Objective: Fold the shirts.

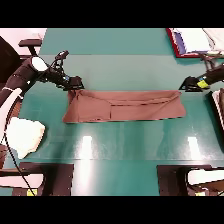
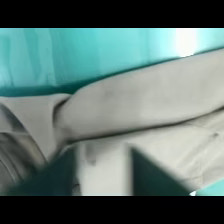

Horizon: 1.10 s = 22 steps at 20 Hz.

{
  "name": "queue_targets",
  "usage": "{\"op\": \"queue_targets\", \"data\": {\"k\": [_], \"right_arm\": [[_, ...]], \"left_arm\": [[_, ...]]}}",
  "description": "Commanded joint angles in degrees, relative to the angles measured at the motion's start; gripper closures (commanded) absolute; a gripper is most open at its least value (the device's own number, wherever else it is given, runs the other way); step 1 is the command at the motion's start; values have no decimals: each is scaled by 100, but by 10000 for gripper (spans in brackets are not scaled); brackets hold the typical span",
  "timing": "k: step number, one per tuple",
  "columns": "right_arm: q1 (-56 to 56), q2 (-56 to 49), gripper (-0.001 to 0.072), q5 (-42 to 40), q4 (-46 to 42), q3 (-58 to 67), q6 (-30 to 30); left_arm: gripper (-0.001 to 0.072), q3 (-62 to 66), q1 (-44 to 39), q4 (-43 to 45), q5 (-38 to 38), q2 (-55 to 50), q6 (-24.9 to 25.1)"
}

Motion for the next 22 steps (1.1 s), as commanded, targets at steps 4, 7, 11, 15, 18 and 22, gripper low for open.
{"op": "queue_targets", "data": {"k": [4, 7, 11, 15, 18, 22], "right_arm": [[-1639, -76, 200, 396, 1340, -1086, -581], [-1821, -463, 201, 490, 1725, -1464, -756], [-1349, -837, 203, 326, 2103, -1504, -881], [-752, -901, 616, 70, 2190, -1451, -1161], [-608, -743, 696, 551, 2197, -951, -1231], [-378, 138, 697, 748, 2535, -192, -905]], "left_arm": [[672, 125, -26, -933, -24, -24, 9], [681, 125, -348, -975, 262, -42, 7], [681, 125, -1032, -942, 557, -136, -90], [682, 140, -1716, -953, 984, -428, -348], [682, 472, -2055, -992, 1137, -872, -610], [682, 1097, -2334, -1008, 1113, -1478, -627]]}}
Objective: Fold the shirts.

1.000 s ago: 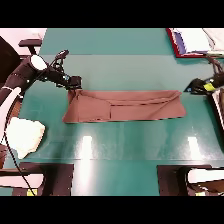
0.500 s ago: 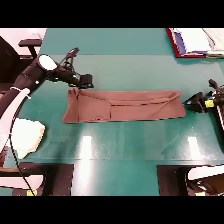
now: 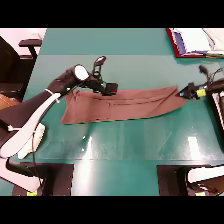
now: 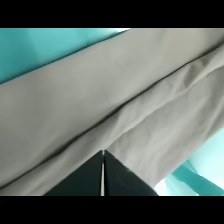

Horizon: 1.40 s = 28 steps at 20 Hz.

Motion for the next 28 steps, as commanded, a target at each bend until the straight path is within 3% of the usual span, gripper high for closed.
{"op": "queue_targets", "data": {"k": [1, 7, 19, 24, 28], "right_arm": [[299, 680, 697, 120, 243, 632, 330], [1436, 1469, 697, -42, 345, 1462, 721], [3449, 1491, 696, -859, 350, 1967, 905], [3985, 1405, 696, -1285, 918, 1967, 833], [5136, 796, 696, -1816, 1388, 1967, 389]], "left_arm": [[682, 498, -275, -26, 33, -535, -149], [682, 828, -393, -111, -131, -1165, -280], [682, 992, -511, 205, -162, -1259, -350], [682, 1150, 404, 1626, -1058, 35, -354], [681, 1150, 1646, 2138, -1480, 1493, -348]]}}
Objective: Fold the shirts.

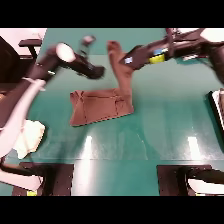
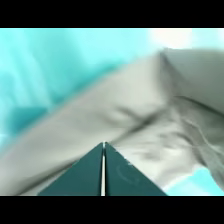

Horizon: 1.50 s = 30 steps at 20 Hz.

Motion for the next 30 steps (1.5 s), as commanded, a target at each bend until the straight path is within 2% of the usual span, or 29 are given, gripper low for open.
{"op": "queue_targets", "data": {"k": [1, 2, 3, 4, 5, 6, 8, 12, 14, 19, 21, 26, 30], "right_arm": [[1082, -557, 695, -699, 372, 7, -420], [1434, -772, 680, -951, 374, 9, -610], [1773, -1001, 506, -1200, 372, 7, -767], [2037, -1207, 245, -1386, 365, 7, -798], [2192, -1360, 75, -1408, 354, 9, -802], [2249, -1458, 46, -1366, 275, 7, -802], [2092, -1464, 99, -1128, -267, 7, -723], [1010, -1279, 102, -166, -1744, 0, 103], [310, -1213, 102, 103, -2100, -157, 481], [-1307, -1040, 94, 50, -1969, -1578, 833], [-1626, -1069, 94, -208, -1563, -2146, 804], [-1399, -1611, 95, -339, -328, -2481, 229], [-730, -2127, 100, -496, 334, -2275, 98]], "left_arm": [[681, 17, 977, 588, -385, 1185, 24], [681, 17, 1226, 614, -385, 1471, 59], [681, 17, 1421, 640, -391, 1698, 57], [681, 17, 1596, 664, -415, 1906, 57], [681, 17, 1729, 693, -470, 2061, 57], [681, 15, 1823, 702, -533, 2170, 59], [681, 17, 1904, 726, -699, 2249, 63], [681, 15, 1904, 710, -935, 2247, 203], [681, 13, 1904, 702, -935, 2247, 203], [681, 11, 1895, 647, -964, 2232, 203], [681, 11, 1893, 533, -957, 2212, 203], [681, 11, 1891, 380, -782, 2205, 203], [681, 11, 1891, 352, -785, 2203, 203]]}}
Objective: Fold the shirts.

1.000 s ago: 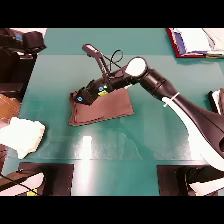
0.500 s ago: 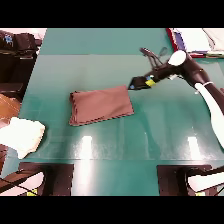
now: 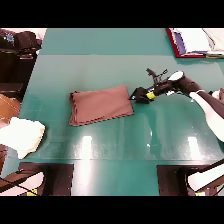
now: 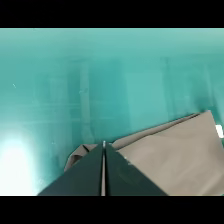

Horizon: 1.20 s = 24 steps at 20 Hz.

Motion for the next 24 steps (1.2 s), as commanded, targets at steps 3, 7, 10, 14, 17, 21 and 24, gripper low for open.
{"op": "queue_targets", "data": {"k": [3, 7, 10, 14, 17, 21, 24], "right_arm": [[802, -643, 211, -186, 546, 693, -157], [1084, -883, 695, -195, 501, 1381, -216], [916, -686, 696, -293, 400, 1572, -210], [-144, 164, 696, -319, 52, 1425, -175], [-1488, 953, 696, -179, 31, 1167, -173], [-3353, 1873, 696, -118, -1064, 957, 26], [-4638, 2162, 696, -79, -1423, 922, 31]], "left_arm": [[681, -2, -4, -221, -31, -4, 0], [682, -2, -98, -267, -92, -2, -7], [683, -2, -612, -210, 61, -2, -46], [682, -2, -1366, -210, 70, -2, -42], [682, -2, -1803, -208, 240, -2, -42], [682, -2, -2140, -210, 682, -2, -44], [682, -2, -2221, -308, 1034, -4, -48]]}}
